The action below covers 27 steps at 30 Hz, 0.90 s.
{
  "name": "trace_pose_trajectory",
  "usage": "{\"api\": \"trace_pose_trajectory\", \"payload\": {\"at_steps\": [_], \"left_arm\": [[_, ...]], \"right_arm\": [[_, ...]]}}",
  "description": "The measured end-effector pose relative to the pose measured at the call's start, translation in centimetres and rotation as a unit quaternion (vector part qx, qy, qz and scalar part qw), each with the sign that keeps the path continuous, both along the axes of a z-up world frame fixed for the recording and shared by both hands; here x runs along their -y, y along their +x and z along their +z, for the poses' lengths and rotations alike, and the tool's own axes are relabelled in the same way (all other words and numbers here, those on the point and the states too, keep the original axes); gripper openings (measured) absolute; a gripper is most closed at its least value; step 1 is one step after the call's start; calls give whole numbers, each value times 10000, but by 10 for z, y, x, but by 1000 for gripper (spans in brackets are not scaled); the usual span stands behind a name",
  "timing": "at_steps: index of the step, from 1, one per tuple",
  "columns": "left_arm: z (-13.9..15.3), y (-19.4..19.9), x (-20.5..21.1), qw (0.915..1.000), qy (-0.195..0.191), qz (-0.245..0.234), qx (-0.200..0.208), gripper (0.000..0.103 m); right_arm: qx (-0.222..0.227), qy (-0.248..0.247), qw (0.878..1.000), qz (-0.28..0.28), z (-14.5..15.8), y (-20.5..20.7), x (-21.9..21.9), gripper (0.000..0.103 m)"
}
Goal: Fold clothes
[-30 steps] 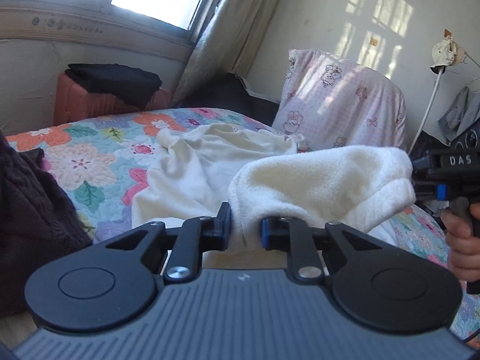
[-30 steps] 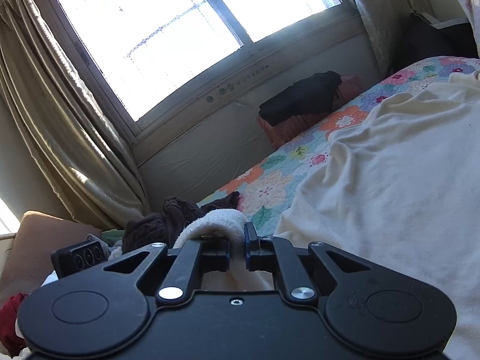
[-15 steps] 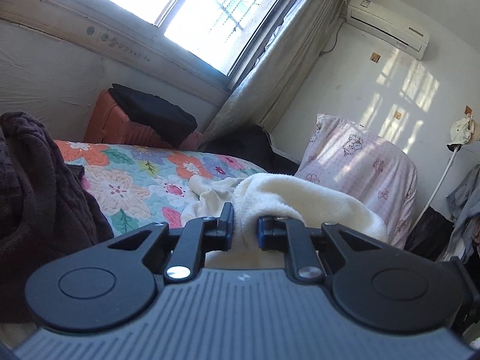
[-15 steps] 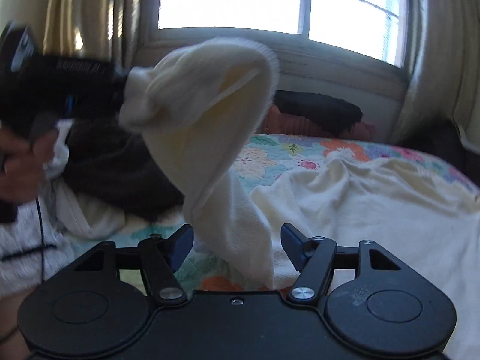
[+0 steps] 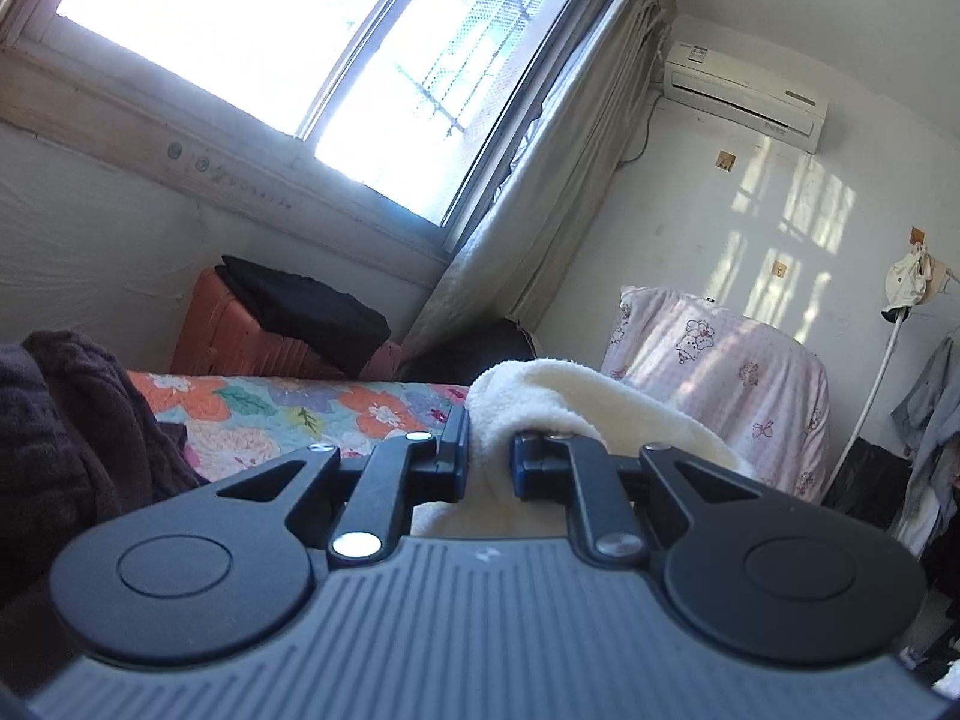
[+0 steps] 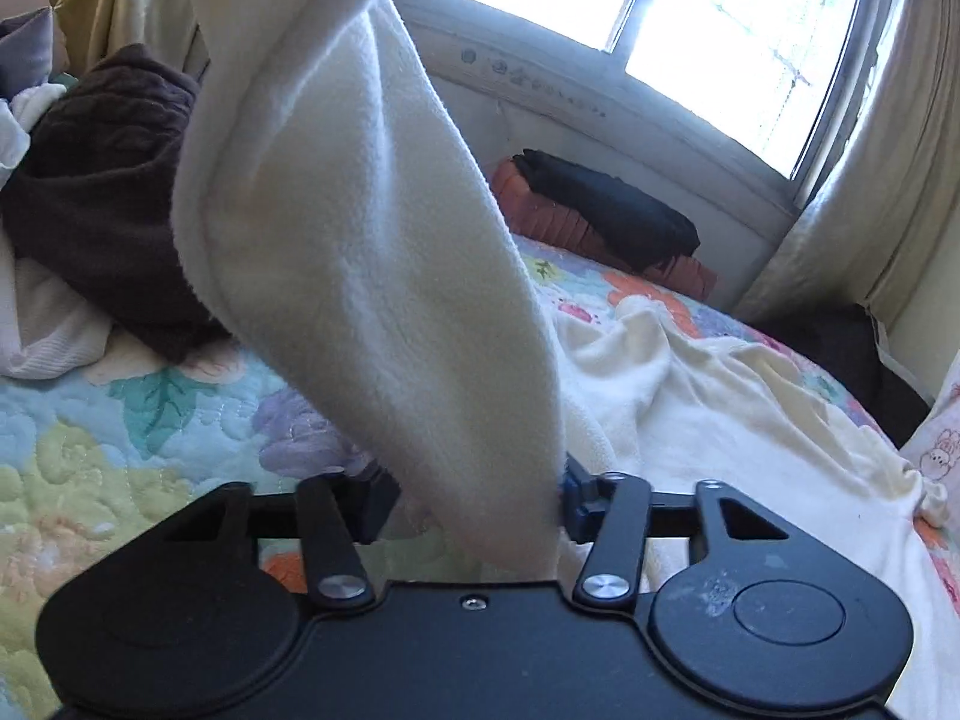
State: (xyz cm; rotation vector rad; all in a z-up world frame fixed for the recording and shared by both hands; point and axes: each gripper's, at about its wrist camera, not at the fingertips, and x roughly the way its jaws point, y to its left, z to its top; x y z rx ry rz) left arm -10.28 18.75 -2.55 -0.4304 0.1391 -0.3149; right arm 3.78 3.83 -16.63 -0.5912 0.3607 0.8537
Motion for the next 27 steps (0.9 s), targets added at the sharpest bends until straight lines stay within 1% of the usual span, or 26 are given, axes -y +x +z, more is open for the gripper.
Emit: {"api": "trace_pose_trajectory", "payload": {"at_steps": [1,3,6,8,9,11,13,16,18,21,22,24,27], "left_arm": [[1,-2,1,10000,29,4,43,12],[4,-8,1,9999,69,34,127,12],[11,-26,-3,9992,138,233,304,9],[13,-42,-10,9985,31,379,398,7],[12,-48,-13,9982,-18,440,400,7],[8,-49,-15,9983,-12,506,286,7],[5,-50,-17,9983,-28,553,196,7],[6,-50,-18,9983,-163,509,244,7],[9,-53,-15,9979,-83,547,336,7],[14,-58,-16,9974,-182,597,349,7],[17,-60,-17,9972,-174,633,356,7],[26,-65,-16,9965,-37,730,406,7],[40,-72,-18,9961,89,739,484,7]], "right_arm": [[-60,3,10000,-20,1,0,1,30],[-193,0,9998,-72,3,1,1,16],[-593,17,9982,113,9,-8,5,16],[-922,-35,9952,331,10,-18,3,17],[-978,-153,9942,426,8,-24,1,17],[-941,-261,9938,538,3,-30,1,17],[-1053,-255,9928,515,0,-29,4,17],[-1084,-222,9924,538,-2,-32,6,17],[-1043,-190,9926,585,2,-33,5,17],[-1058,-143,9921,664,7,-37,5,17],[-1122,-91,9911,704,10,-38,6,17],[-1234,24,9892,793,16,-41,7,17],[-1364,210,9860,941,26,-51,8,18]]}}
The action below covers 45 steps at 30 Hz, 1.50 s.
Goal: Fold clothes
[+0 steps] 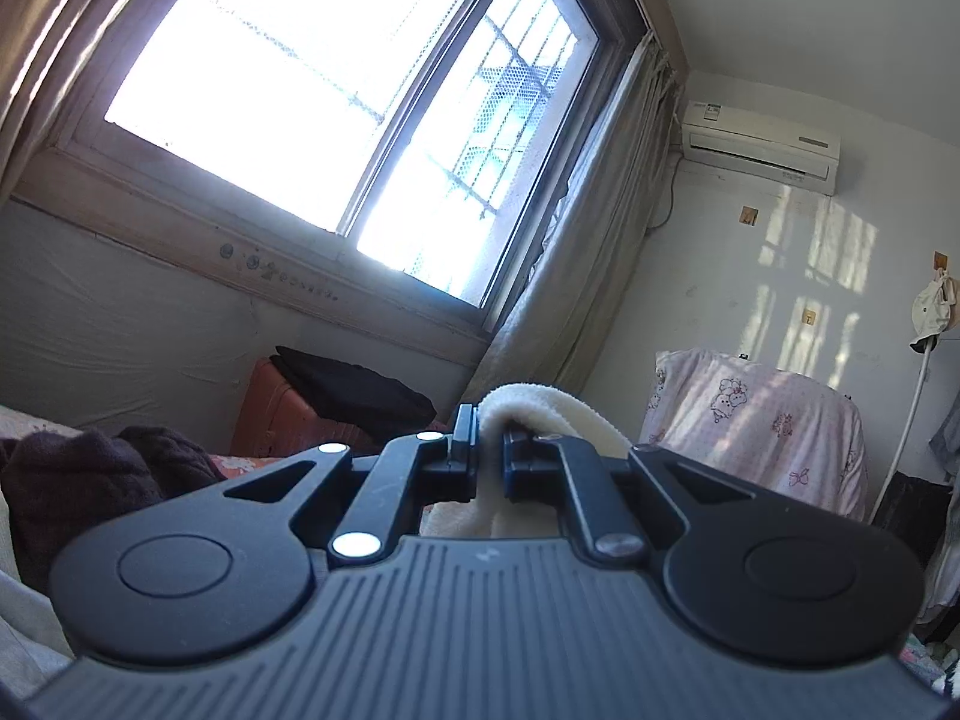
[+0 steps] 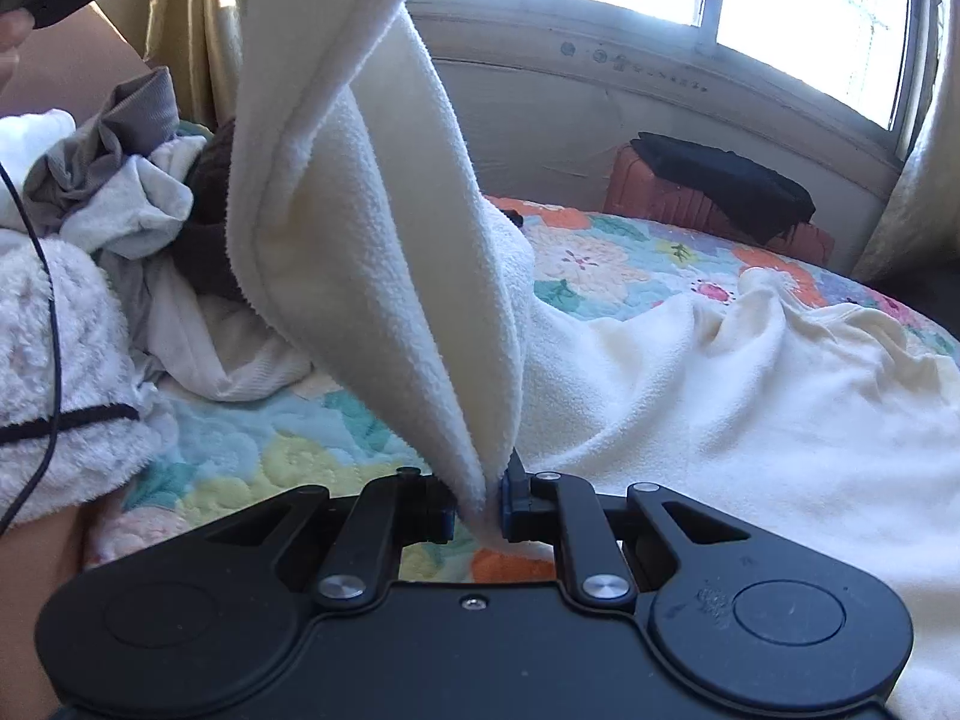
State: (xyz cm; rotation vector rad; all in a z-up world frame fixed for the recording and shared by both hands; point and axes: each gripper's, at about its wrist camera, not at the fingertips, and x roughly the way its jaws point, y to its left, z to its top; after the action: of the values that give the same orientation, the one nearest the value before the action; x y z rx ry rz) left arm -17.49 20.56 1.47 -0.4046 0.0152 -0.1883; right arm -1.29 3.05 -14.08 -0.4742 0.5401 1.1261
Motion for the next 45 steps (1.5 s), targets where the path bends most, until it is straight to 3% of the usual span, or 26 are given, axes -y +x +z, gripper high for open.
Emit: {"api": "trace_pose_trajectory", "payload": {"at_steps": [6,10,13,17,21,24,26,27,30,31,32,35,38,42,45], "left_arm": [[-11,31,7,9986,-128,-82,-503,7],[3,59,27,9976,145,-482,-472,7],[25,86,47,9948,406,-868,-359,7],[47,130,76,9881,438,-1437,-323,7],[56,160,102,9800,400,-1941,-177,7],[57,175,116,9793,373,-1991,-34,8],[56,188,122,9804,292,-1950,-33,8],[52,194,124,9811,281,-1913,-76,9],[22,204,120,9821,210,-1850,-295,29],[9,205,116,9837,180,-1754,-365,41],[-3,205,112,9851,151,-1658,-435,47],[-47,215,99,9843,184,-1499,-913,49],[-87,238,87,9742,320,-1378,-1759,49],[-124,262,77,9616,46,-1300,-2416,49],[-141,273,76,9563,-92,-1228,-2653,49]], "right_arm": [[315,-279,9988,241,-1,-7,-10,18],[346,-131,9990,256,4,-5,-3,42],[817,319,9960,194,25,-7,9,56],[1138,856,9897,165,63,4,24,65],[794,1387,9871,-51,121,39,43,68],[574,1522,9824,-918,163,85,53,69],[337,1305,9825,-1284,186,124,56,49],[232,1093,9845,-1350,190,141,55,14],[-67,446,9869,-1548,201,188,52,12],[-166,230,9865,-1613,204,204,51,12],[-109,-13,9844,-1757,202,214,50,12],[-284,-322,9789,-1996,183,239,53,12],[-458,-324,9778,-2021,161,256,54,12],[-739,-13,9782,-1939,148,276,61,12],[-783,583,9740,-2045,152,304,68,14]]}}
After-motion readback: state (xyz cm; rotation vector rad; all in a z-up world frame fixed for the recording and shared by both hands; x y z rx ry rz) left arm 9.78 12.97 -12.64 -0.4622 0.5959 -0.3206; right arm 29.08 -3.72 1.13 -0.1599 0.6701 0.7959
